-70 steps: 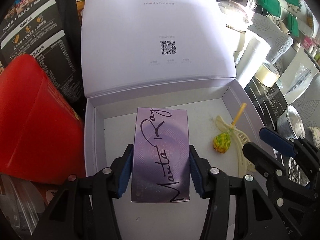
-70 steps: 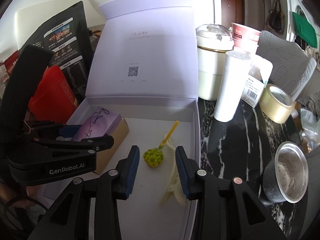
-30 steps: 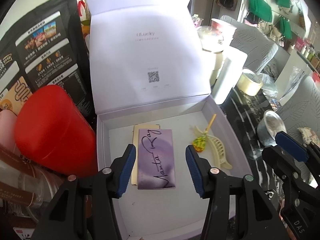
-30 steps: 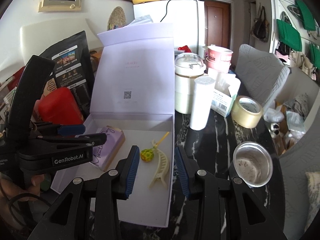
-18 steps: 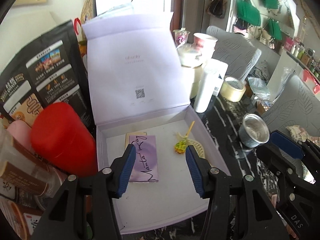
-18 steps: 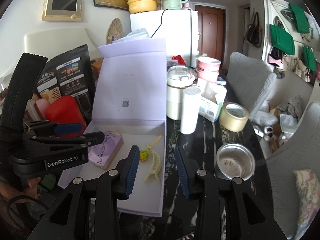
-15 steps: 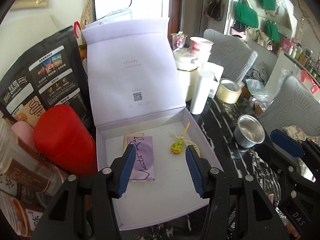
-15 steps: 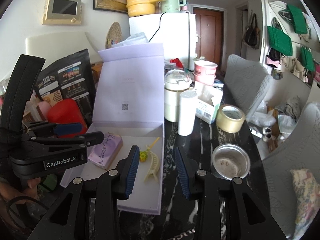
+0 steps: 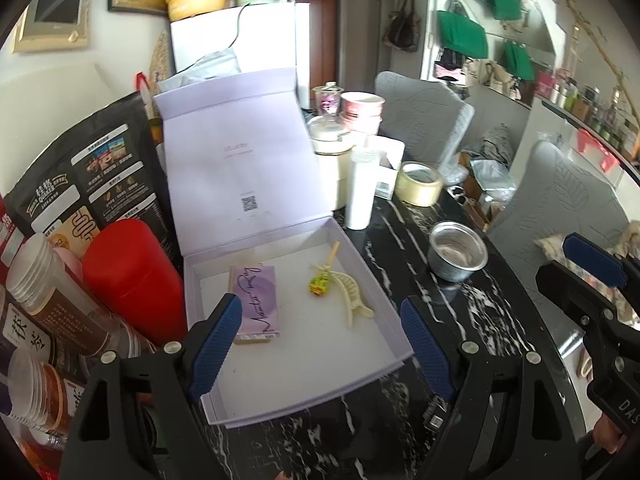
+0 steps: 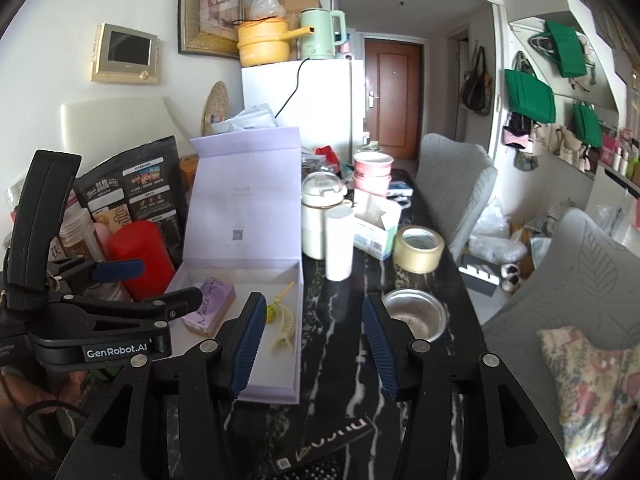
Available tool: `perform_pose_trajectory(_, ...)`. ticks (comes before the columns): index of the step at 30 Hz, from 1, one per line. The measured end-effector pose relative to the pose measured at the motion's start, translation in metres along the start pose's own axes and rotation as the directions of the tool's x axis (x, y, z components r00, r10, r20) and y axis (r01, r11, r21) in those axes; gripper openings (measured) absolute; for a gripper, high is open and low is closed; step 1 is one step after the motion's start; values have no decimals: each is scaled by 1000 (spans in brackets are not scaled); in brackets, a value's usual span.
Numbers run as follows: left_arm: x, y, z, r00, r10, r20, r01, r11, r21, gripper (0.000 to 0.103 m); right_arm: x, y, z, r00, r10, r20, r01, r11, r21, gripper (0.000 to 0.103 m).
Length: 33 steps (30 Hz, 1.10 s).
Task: Organize rigid objects
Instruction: 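Withdraw both tools from the white box toward the pink comb and black box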
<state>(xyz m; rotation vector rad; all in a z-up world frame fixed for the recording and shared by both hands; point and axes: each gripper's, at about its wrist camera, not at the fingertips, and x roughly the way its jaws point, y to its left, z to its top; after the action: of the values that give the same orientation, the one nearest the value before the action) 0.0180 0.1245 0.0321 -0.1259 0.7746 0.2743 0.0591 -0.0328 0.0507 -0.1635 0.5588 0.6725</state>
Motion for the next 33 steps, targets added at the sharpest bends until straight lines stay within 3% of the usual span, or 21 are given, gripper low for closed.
perform_pose_trajectory(14,-35,-53,-30,994,-106,28,103,989,109,82,-59,-19,-32,998,-60,7,59,998,22,65)
perform_pose_trajectory(33,-15,-85,-79,982,-170,-83,182,966,183,82,-95,-49,-95,990,-140,-32,142,984,104,66)
